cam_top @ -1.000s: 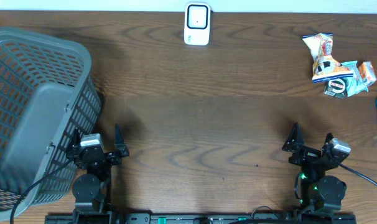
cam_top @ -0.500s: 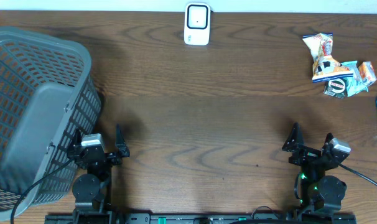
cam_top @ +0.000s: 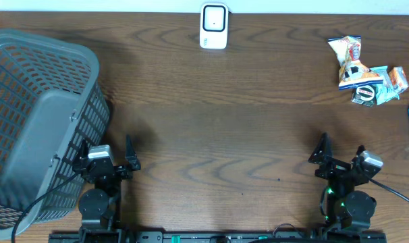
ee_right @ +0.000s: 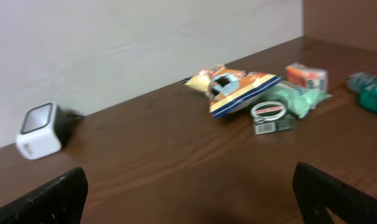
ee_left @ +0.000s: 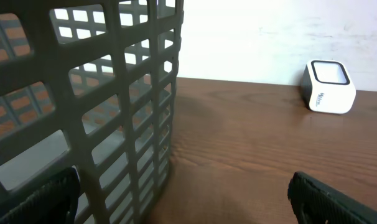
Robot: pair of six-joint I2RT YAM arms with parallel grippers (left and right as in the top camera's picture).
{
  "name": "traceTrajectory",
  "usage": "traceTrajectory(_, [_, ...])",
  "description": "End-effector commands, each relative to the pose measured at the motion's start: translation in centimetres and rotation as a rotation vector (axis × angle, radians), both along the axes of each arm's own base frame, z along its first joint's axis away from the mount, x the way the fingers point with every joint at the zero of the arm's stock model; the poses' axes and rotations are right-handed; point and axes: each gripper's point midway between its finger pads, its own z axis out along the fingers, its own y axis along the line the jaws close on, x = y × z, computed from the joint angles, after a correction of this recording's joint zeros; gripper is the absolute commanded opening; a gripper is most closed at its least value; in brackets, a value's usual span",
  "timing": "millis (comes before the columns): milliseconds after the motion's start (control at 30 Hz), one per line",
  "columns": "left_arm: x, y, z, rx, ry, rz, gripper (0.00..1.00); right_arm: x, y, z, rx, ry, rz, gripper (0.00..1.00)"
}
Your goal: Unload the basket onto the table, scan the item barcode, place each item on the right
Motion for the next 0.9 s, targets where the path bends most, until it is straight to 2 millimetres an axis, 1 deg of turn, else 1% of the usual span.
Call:
traceTrajectory(0, [0.0, 0.1, -1.8, -0.005, 0.040, 0.003, 0.98, 0.0, -0.1, -0.3, -0.172, 0.044, 0.008, 0.99])
traceTrajectory(100, [0.0, 0.1, -1.8, -0.005, 0.040, 0.003, 0.98, 0.2, 1.1, -0.5, -0.329, 0.079, 0.094, 0.99])
traceTrajectory(233, [0.0, 0.1, -1.8, -0.005, 0.040, 0.003, 0.98, 0.3, 2.2, -0.6, -0.327, 0.069, 0.164, 0.99])
traceTrajectory(867, [0.0, 0.1, -1.8, -0.005, 0.040, 0.003, 0.98, 0.3, 2.2, -0.6, -0.328, 0.069, 0.159, 0.99])
